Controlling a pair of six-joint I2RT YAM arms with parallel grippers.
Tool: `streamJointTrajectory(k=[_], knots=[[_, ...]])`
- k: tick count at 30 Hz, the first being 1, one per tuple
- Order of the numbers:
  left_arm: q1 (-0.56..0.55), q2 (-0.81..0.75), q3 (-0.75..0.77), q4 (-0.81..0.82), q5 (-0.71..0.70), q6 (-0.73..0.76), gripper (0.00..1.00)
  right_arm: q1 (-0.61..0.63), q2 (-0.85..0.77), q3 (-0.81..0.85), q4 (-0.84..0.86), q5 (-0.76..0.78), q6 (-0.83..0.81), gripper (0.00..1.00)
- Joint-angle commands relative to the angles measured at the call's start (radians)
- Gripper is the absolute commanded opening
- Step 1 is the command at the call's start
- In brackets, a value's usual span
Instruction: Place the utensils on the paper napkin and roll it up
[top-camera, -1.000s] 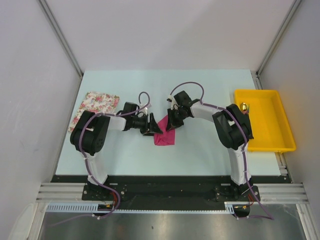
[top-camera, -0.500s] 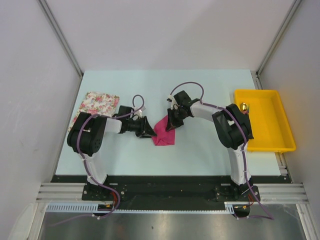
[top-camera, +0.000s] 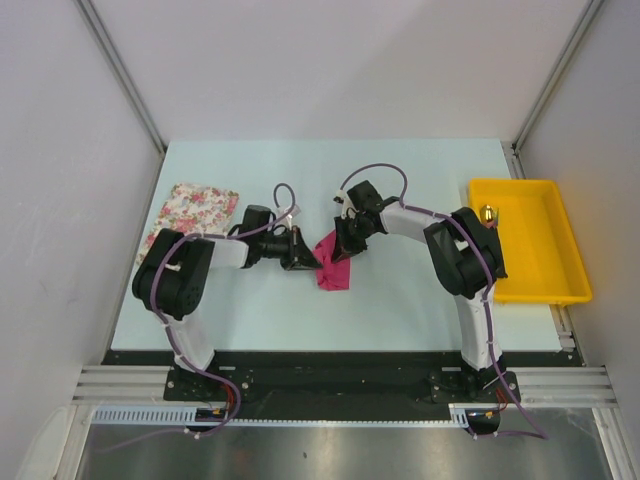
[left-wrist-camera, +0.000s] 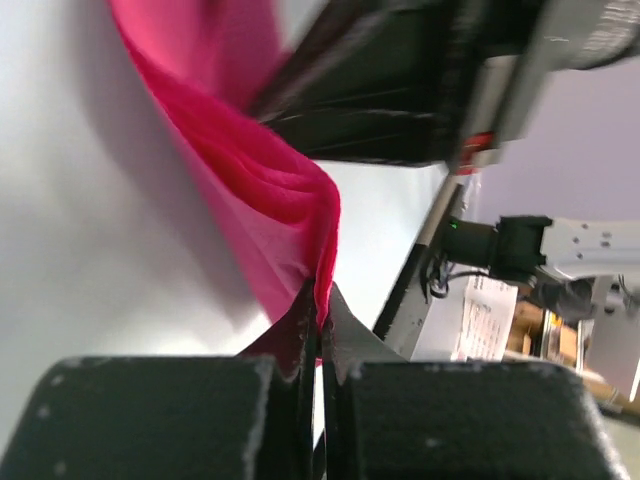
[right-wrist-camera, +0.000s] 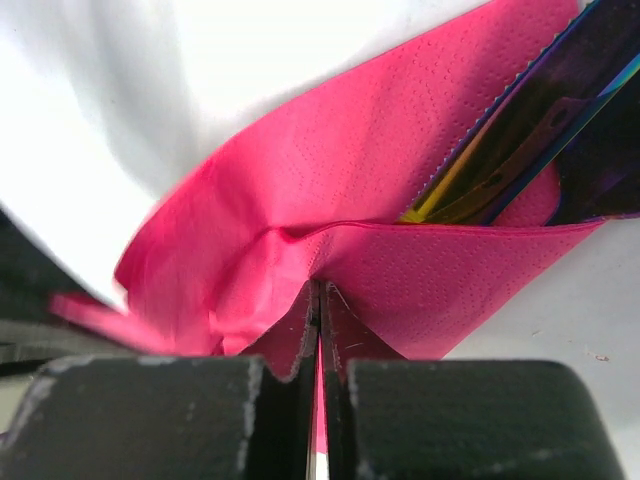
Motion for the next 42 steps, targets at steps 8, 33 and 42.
streamJointTrajectory(k=[8,33,42], knots=[[-0.128,0.067,0.075,0.17,-0.032,-0.128,0.0,0.02,0.102,-0.019,0.042,0.153,-0.024,0.0],[-0.134,0.19,0.179,-0.157,-0.247,0.02,0.0,-0.155,-0.108,-0.111,0.346,-0.286,0.304,0.12],[-0.136,0.191,0.179,-0.149,-0.244,0.022,0.0,-0.154,-0.096,-0.246,0.432,-0.297,0.322,0.08]])
